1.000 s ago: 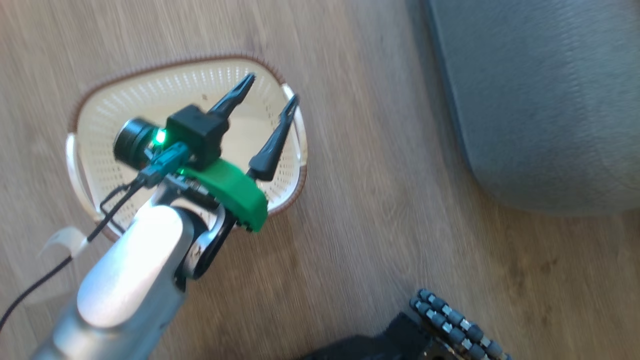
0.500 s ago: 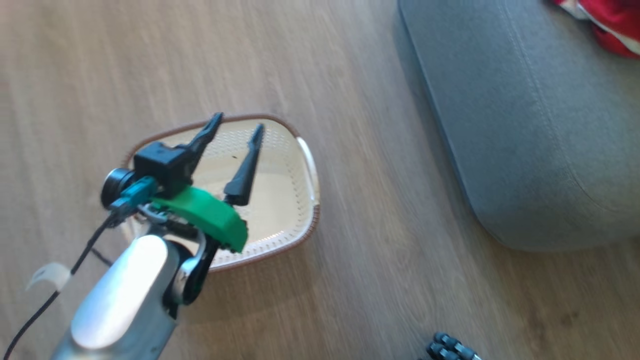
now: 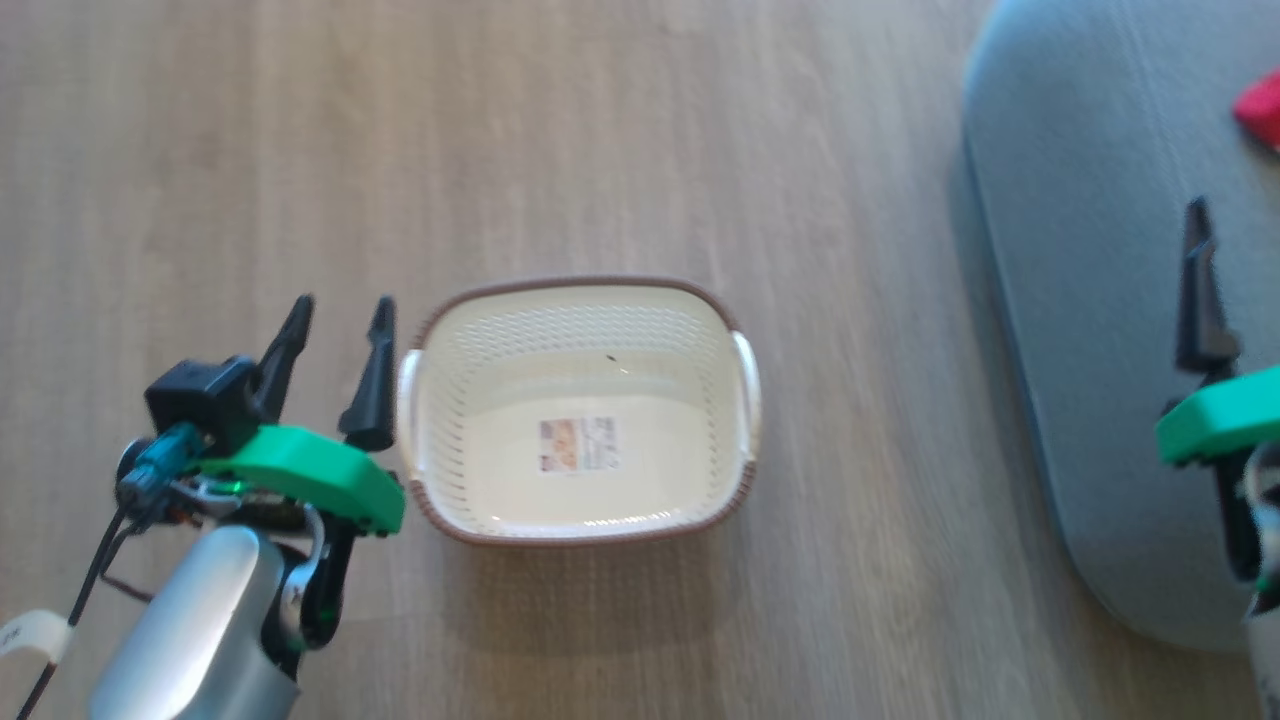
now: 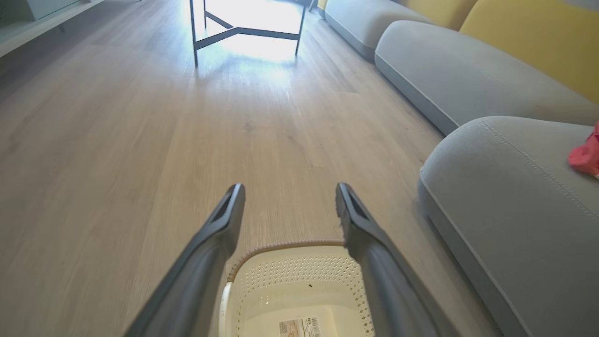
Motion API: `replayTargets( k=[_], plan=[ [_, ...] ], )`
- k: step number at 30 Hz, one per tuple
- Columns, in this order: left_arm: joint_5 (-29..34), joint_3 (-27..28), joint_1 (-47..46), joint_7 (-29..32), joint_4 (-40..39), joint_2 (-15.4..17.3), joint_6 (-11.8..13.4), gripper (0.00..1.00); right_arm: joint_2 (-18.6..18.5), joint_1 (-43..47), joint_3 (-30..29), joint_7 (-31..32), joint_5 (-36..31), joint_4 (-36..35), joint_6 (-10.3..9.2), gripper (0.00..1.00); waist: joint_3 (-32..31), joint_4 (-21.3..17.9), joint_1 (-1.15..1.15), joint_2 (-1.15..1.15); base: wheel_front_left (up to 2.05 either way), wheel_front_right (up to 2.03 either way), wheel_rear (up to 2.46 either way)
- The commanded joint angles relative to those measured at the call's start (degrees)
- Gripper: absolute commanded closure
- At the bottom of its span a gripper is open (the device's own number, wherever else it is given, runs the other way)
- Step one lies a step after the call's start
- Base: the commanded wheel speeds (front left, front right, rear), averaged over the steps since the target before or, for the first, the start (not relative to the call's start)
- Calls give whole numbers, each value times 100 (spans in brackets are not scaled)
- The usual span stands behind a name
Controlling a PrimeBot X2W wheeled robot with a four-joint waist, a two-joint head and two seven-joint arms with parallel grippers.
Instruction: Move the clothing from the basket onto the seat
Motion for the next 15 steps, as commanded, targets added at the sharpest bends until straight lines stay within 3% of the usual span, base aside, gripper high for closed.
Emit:
replayTargets(
  k=[1, 15],
  plan=[
    [-30, 271, -87, -89, -61, 181, 4, 0, -57, 72, 98, -90, -90, -213, 40, 0, -266, 313, 1, 0, 0, 0, 0],
    [357, 778, 323, -294, 506, 192, -365, 0, 434, 728, 377, -707, -517, 208, 40, 0, -631, 676, 1, 0, 0, 0, 0]
  ],
)
